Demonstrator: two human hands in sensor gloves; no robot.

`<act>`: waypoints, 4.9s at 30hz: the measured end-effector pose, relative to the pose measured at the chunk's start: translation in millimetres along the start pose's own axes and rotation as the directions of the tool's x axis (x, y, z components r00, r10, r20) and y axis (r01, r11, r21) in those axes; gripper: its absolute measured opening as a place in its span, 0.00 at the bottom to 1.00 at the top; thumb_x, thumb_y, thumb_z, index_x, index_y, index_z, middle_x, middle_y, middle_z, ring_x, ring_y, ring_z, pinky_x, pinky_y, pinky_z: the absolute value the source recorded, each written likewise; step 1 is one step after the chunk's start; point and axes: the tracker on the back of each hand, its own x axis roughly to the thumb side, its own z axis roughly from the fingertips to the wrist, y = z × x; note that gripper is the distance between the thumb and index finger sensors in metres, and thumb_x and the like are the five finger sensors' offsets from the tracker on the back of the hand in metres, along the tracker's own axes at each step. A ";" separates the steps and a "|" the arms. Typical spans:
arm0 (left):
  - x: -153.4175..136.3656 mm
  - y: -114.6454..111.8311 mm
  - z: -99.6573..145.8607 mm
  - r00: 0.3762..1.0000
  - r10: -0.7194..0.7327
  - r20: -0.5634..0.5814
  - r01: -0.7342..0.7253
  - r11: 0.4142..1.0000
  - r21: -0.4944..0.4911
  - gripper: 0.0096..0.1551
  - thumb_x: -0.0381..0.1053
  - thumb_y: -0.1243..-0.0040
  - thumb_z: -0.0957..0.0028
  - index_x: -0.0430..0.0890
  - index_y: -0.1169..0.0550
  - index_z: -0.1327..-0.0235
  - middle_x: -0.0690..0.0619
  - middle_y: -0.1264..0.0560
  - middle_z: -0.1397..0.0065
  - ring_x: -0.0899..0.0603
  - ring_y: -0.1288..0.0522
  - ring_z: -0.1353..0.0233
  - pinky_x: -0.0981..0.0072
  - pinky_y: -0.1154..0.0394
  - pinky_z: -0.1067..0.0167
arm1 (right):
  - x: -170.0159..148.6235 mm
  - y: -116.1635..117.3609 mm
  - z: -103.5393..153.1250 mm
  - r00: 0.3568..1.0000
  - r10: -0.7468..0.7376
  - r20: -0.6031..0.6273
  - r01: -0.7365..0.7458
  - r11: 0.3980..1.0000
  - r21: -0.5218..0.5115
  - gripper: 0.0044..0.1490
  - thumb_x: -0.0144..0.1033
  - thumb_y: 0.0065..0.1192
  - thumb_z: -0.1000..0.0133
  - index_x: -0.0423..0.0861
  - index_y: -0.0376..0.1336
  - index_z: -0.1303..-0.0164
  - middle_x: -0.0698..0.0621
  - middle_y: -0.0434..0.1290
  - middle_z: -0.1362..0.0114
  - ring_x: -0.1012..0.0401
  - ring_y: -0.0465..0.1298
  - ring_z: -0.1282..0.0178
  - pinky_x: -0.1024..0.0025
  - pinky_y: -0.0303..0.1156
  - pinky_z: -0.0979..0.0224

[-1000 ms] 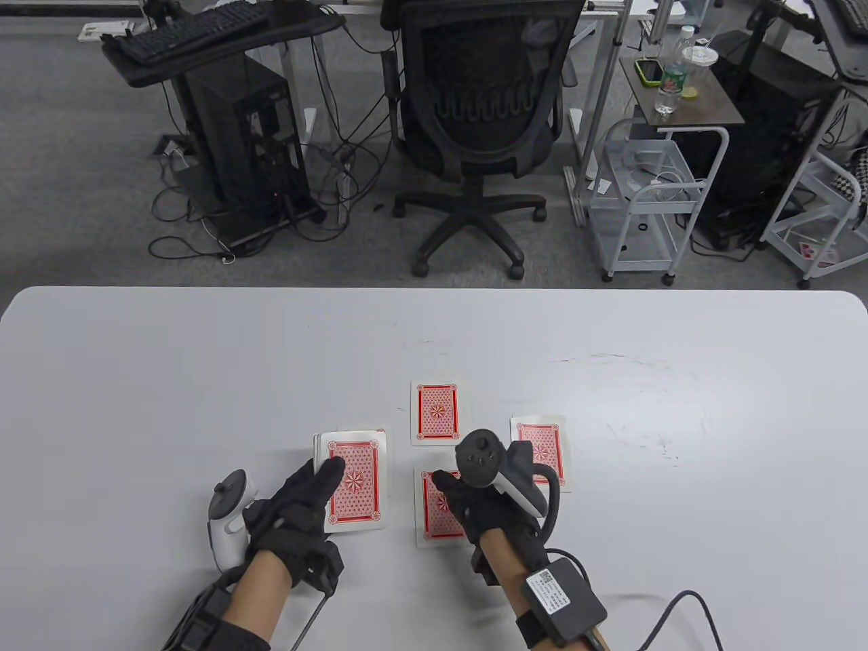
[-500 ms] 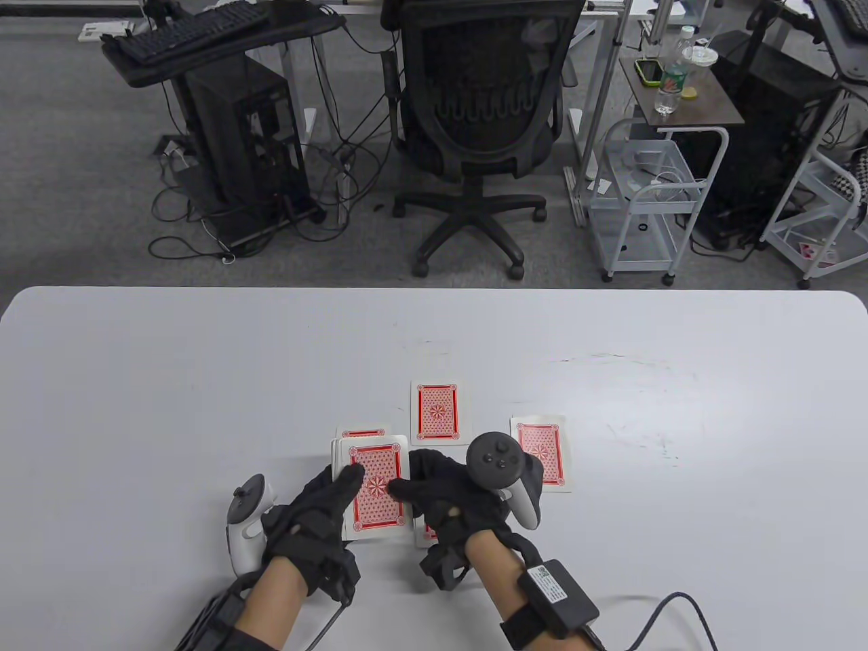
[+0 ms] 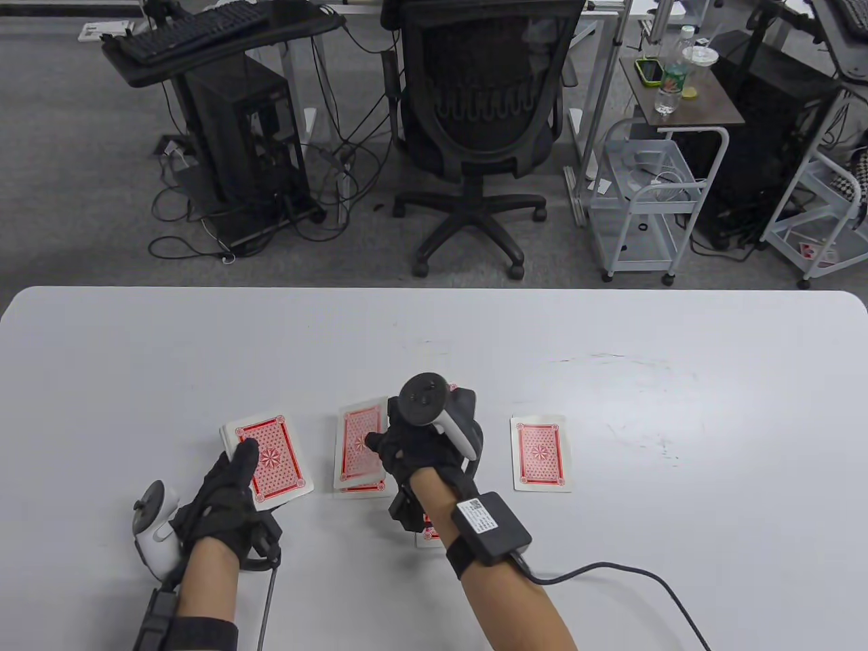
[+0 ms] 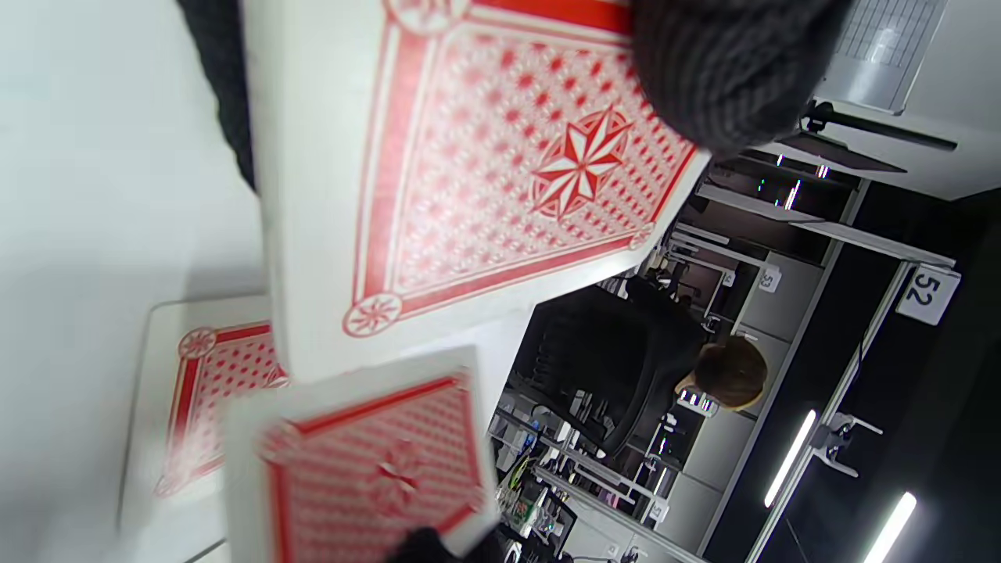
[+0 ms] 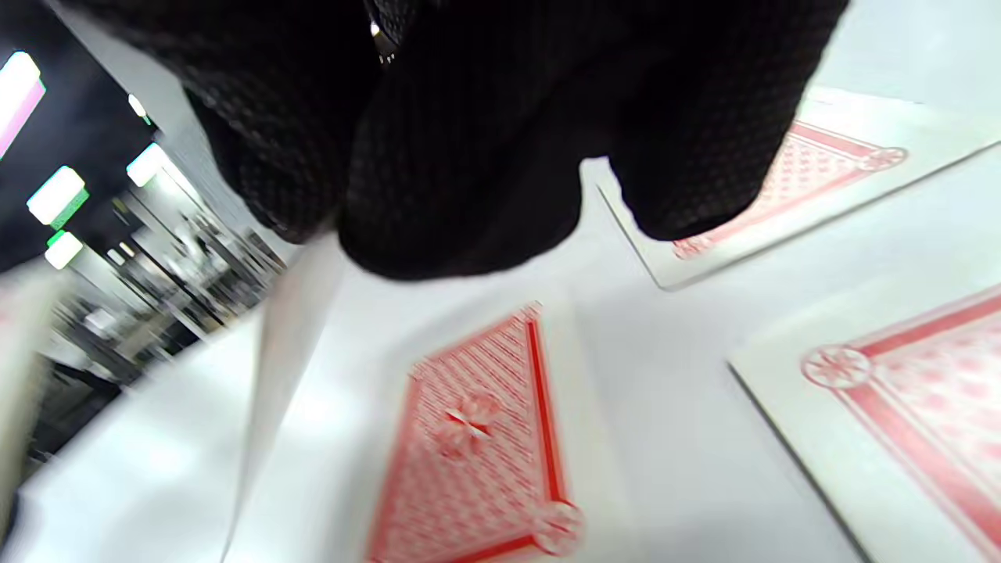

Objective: Four-player card dealing with fan arrangement

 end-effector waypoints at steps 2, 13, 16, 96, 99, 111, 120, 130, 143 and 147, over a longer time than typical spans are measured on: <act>-0.4 -2.0 -1.4 1.000 -0.005 -0.004 0.005 1.000 -0.015 0.29 0.63 0.37 0.45 0.57 0.29 0.32 0.59 0.22 0.32 0.43 0.15 0.37 0.53 0.15 0.46 | 5.4 14.0 -10.2 0.994 0.107 -0.038 -0.107 0.994 0.012 0.52 0.40 0.74 0.46 0.30 0.50 0.23 0.50 0.74 0.43 0.65 0.85 0.65 0.53 0.76 0.43; 2.6 -14.9 -2.3 0.999 -0.039 0.016 0.040 0.997 -0.068 0.29 0.63 0.36 0.45 0.57 0.29 0.32 0.59 0.21 0.32 0.43 0.15 0.38 0.53 0.15 0.47 | 25.8 37.9 -24.5 0.866 0.494 -0.080 -0.497 0.868 -0.014 0.51 0.51 0.73 0.47 0.36 0.54 0.23 0.54 0.75 0.45 0.67 0.82 0.68 0.52 0.75 0.43; 2.3 -17.3 -2.8 0.999 -0.039 0.018 0.040 0.996 -0.076 0.29 0.63 0.36 0.45 0.57 0.28 0.32 0.59 0.21 0.32 0.43 0.15 0.38 0.53 0.15 0.47 | 26.9 16.9 -12.8 0.949 0.314 -0.027 -0.315 0.948 -0.046 0.46 0.51 0.68 0.42 0.37 0.55 0.23 0.51 0.75 0.42 0.64 0.83 0.63 0.50 0.74 0.41; -16.3 -63.0 1.6 0.995 -0.063 0.080 0.081 0.967 -0.240 0.28 0.63 0.37 0.47 0.58 0.27 0.34 0.59 0.20 0.34 0.43 0.14 0.39 0.52 0.15 0.48 | -146.9 -108.1 31.9 0.978 -0.189 -0.086 0.177 0.975 -0.137 0.46 0.39 0.75 0.48 0.34 0.56 0.25 0.50 0.76 0.44 0.61 0.83 0.69 0.47 0.74 0.44; -17.4 -63.9 0.6 0.994 -0.076 0.077 0.093 0.966 -0.243 0.28 0.63 0.37 0.46 0.58 0.27 0.34 0.59 0.20 0.34 0.43 0.14 0.39 0.52 0.15 0.48 | -181.7 -111.8 31.6 0.967 -0.052 -0.250 0.020 0.992 -0.129 0.47 0.40 0.76 0.48 0.36 0.56 0.24 0.51 0.76 0.45 0.62 0.82 0.69 0.47 0.73 0.44; -19.2 -60.7 -1.7 0.992 -0.108 0.065 0.120 0.967 -0.225 0.28 0.63 0.37 0.46 0.58 0.27 0.34 0.59 0.20 0.34 0.43 0.14 0.39 0.52 0.15 0.48 | -198.6 -98.3 33.1 0.833 0.363 -0.418 -0.438 0.894 -0.097 0.51 0.55 0.72 0.49 0.41 0.56 0.23 0.51 0.74 0.40 0.60 0.82 0.61 0.45 0.71 0.39; -25.2 -77.7 5.4 0.990 -0.117 0.080 0.134 0.956 -0.262 0.28 0.63 0.36 0.47 0.58 0.26 0.35 0.59 0.20 0.34 0.43 0.14 0.40 0.51 0.16 0.48 | -90.7 -73.5 70.6 0.976 -0.193 0.101 0.204 0.972 -0.114 0.43 0.52 0.65 0.41 0.39 0.57 0.24 0.46 0.72 0.36 0.55 0.83 0.51 0.42 0.69 0.37; -39.2 -100.3 15.4 0.983 -0.168 0.070 0.181 0.937 -0.298 0.28 0.63 0.34 0.49 0.58 0.25 0.36 0.60 0.19 0.36 0.43 0.14 0.41 0.52 0.15 0.49 | -49.7 -3.9 74.9 0.912 -0.349 0.216 0.368 0.928 -0.054 0.39 0.46 0.76 0.50 0.41 0.64 0.34 0.53 0.76 0.45 0.57 0.85 0.55 0.42 0.71 0.39; -34.5 -77.5 5.5 0.982 -0.186 0.033 0.189 0.951 -0.246 0.28 0.63 0.36 0.48 0.58 0.26 0.35 0.59 0.19 0.35 0.43 0.14 0.40 0.52 0.15 0.49 | -104.5 -38.6 77.3 0.907 -0.409 0.101 0.409 0.912 0.022 0.48 0.41 0.74 0.47 0.33 0.54 0.24 0.52 0.76 0.45 0.63 0.82 0.70 0.49 0.75 0.46; -32.5 -69.1 2.8 0.984 -0.178 0.022 0.178 0.959 -0.219 0.28 0.63 0.36 0.47 0.58 0.26 0.34 0.59 0.20 0.34 0.43 0.14 0.40 0.52 0.15 0.48 | -111.3 -33.0 76.3 0.991 -0.136 0.003 0.136 0.991 0.011 0.50 0.42 0.74 0.47 0.33 0.52 0.23 0.52 0.75 0.45 0.65 0.82 0.70 0.50 0.75 0.46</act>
